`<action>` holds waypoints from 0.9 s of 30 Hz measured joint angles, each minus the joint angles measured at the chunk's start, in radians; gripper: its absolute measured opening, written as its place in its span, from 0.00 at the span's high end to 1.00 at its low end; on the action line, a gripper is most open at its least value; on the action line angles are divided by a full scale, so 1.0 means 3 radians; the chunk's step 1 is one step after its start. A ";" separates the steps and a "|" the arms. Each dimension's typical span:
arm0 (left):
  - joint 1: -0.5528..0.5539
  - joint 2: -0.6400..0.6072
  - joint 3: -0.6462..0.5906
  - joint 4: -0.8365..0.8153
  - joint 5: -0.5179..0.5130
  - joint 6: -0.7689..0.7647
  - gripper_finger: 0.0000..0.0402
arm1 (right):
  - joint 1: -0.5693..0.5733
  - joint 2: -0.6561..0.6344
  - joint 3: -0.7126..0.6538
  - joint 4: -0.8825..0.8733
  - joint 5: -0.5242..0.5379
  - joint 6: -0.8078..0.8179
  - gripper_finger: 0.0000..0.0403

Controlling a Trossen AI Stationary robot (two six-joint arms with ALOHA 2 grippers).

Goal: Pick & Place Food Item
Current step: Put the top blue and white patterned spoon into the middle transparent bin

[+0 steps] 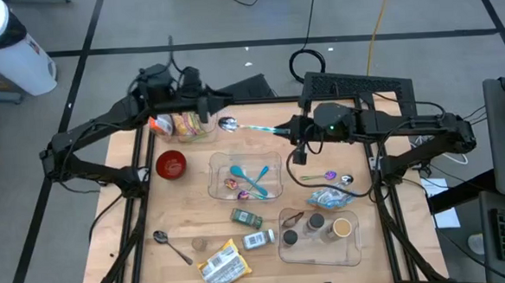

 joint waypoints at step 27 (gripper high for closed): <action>0.0128 -0.1023 0.0004 -0.0509 0.0009 0.0285 0.56 | 0.0271 0.1510 0.0001 0.0271 -0.0843 0.1263 0.91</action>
